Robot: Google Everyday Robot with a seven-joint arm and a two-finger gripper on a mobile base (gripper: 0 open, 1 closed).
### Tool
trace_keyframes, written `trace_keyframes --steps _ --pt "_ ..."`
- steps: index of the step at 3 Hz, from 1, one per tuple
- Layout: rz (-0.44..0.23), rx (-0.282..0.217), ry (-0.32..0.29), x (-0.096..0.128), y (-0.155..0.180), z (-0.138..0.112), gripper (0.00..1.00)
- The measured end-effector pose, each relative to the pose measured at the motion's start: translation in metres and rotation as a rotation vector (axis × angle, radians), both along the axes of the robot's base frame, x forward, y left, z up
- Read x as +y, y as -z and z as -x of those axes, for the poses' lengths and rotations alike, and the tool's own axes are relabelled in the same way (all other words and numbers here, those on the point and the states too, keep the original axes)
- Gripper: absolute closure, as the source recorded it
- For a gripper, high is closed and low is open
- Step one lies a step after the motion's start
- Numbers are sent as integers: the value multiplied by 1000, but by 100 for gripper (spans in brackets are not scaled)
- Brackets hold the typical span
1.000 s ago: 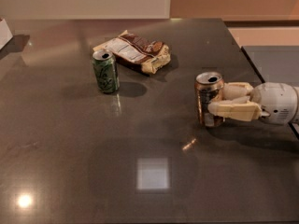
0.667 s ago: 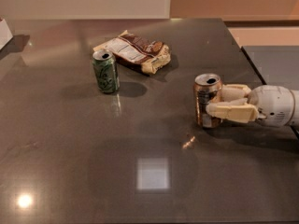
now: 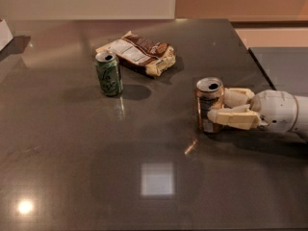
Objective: Place orange can upright
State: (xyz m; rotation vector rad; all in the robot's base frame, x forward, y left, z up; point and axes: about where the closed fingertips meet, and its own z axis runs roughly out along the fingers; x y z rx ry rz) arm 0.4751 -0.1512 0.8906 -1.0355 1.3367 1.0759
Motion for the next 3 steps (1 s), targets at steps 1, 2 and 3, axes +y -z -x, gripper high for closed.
trace_keyframes --steps 1,2,3 --pt "10 -26 3 4 1 1 36" --pt "15 -31 10 5 3 1 13" --pt "20 -35 15 4 3 2 0"
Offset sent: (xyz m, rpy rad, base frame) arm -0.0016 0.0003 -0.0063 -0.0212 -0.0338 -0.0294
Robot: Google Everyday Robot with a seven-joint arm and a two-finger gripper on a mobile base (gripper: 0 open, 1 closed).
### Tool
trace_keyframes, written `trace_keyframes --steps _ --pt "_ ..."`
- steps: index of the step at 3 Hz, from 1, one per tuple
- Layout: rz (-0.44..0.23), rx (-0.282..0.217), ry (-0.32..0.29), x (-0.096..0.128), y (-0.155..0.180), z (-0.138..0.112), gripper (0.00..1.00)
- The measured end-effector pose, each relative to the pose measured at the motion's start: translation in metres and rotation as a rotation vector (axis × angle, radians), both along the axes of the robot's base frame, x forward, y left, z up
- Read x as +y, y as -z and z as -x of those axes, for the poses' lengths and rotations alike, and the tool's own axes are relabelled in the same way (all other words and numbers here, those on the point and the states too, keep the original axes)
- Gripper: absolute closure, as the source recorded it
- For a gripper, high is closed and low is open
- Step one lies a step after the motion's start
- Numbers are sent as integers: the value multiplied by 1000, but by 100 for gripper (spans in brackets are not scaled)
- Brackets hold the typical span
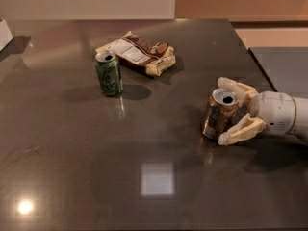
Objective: Place orange can upright
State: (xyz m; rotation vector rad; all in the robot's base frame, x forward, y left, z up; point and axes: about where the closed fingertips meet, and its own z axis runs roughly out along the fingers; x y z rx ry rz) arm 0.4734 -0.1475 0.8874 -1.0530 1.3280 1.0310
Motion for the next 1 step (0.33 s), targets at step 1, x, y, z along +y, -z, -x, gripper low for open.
trace_keyframes --steps 1 --pt "0 0 0 0 0 0 0"
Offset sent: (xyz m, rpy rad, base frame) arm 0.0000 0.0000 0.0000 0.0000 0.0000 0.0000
